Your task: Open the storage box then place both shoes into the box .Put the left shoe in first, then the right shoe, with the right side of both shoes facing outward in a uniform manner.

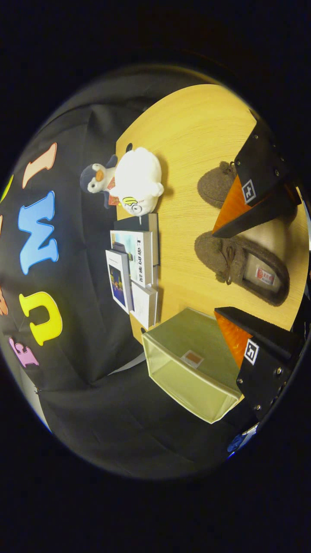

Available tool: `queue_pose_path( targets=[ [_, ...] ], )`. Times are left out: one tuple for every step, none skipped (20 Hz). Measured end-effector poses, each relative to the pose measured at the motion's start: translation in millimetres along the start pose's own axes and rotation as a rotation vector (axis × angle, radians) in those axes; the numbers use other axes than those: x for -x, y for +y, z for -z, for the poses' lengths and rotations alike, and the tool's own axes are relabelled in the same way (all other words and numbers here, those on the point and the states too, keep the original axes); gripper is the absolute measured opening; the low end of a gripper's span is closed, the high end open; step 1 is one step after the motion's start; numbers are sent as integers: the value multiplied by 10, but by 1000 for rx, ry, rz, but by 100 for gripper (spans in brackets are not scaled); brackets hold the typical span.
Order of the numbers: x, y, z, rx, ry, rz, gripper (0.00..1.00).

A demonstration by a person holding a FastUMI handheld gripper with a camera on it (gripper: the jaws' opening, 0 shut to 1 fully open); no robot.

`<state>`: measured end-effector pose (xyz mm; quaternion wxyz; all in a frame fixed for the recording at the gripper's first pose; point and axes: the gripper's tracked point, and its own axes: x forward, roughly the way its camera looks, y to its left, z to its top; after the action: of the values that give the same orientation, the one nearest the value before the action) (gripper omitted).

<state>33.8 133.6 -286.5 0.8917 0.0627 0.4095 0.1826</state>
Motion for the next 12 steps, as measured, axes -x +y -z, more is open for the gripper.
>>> queue_pose_path(
  targets=[
    [-18, -32, 74, -11, 16, 8, 98],
    [-36, -55, 133, -24, 29, 15, 98],
    [-69, -96, 191, -33, 44, 25, 98],
    [-89, -136, 254, -38, 62, 35, 98],
    [-112, -158, 306, -41, 78, 41, 98],
    [-130, -180, 369, -43, 96, 47, 98],
    [-145, -197, 441, -43, 115, 52, 98],
    [-159, -225, 497, -37, 131, 61, 98],
    [-177, -256, 569, -30, 150, 72, 97],
    [-190, -296, 636, -23, 171, 87, 94],
    [-215, -311, 692, -22, 189, 91, 90],
    [-233, -323, 721, -23, 197, 95, 91]
  ],
)
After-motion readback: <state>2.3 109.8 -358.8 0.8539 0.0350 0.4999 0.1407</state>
